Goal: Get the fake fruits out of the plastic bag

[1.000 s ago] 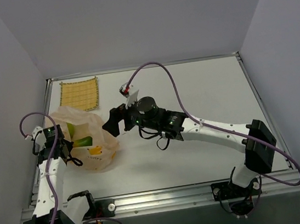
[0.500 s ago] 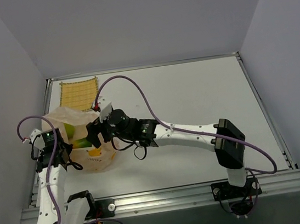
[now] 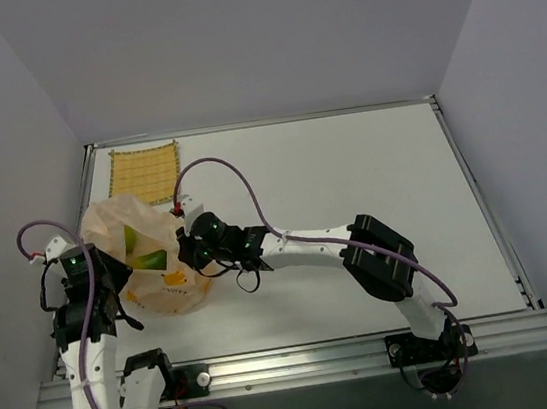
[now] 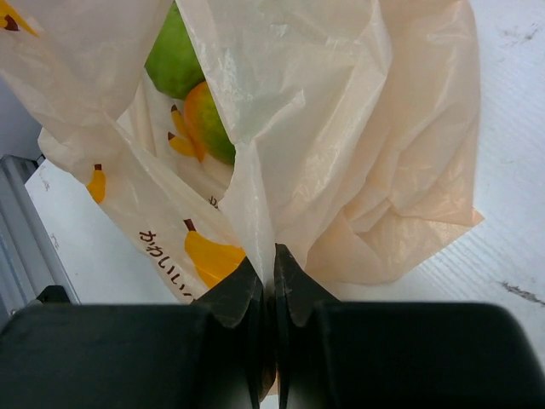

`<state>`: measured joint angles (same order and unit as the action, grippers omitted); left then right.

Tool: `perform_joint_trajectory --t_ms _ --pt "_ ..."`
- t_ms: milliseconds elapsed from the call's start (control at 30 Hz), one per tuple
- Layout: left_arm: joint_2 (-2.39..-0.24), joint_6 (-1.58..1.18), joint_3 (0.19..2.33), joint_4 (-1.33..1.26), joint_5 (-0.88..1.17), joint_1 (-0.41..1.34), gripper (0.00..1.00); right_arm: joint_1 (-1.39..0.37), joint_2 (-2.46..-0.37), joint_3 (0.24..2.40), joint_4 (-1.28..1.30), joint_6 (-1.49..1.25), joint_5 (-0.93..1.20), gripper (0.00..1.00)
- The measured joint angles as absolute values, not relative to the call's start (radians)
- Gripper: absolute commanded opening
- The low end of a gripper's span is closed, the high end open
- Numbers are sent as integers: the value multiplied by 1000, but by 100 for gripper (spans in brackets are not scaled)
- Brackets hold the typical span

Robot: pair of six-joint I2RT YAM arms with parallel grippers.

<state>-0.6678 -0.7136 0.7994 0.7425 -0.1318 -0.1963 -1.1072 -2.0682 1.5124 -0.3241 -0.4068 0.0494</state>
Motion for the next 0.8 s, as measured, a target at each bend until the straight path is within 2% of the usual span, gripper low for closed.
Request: perform_joint_trajectory --t_ms 67,100,267,500,600,700,767,800 --pt "-635 -698 834 803 -117 -177 10 -1111 -2068 1494 -345 -421 60 1" --pt "-627 -694 853 829 -101 -162 7 -1113 -2068 1486 -352 -426 61 1" --pt "-609 -713 883 849 -9 -90 5 -1111 -2066 1448 -389 -445 60 0" --pt "-736 -798 766 648 -13 -39 5 -1098 -2029 1392 -421 -464 61 0" --pt "-836 -843 688 501 -51 -39 11 -1093 -2019 1383 -436 -471 67 0" --pt "-926 -876 628 400 -83 -39 30 -1091 -2017 1382 -448 -473 76 0" --pt "-965 -894 604 351 -102 -39 53 -1086 -2017 1381 -453 -475 82 0" --pt "-979 -904 597 329 -112 -39 57 -1086 -2017 1381 -454 -475 85 0"
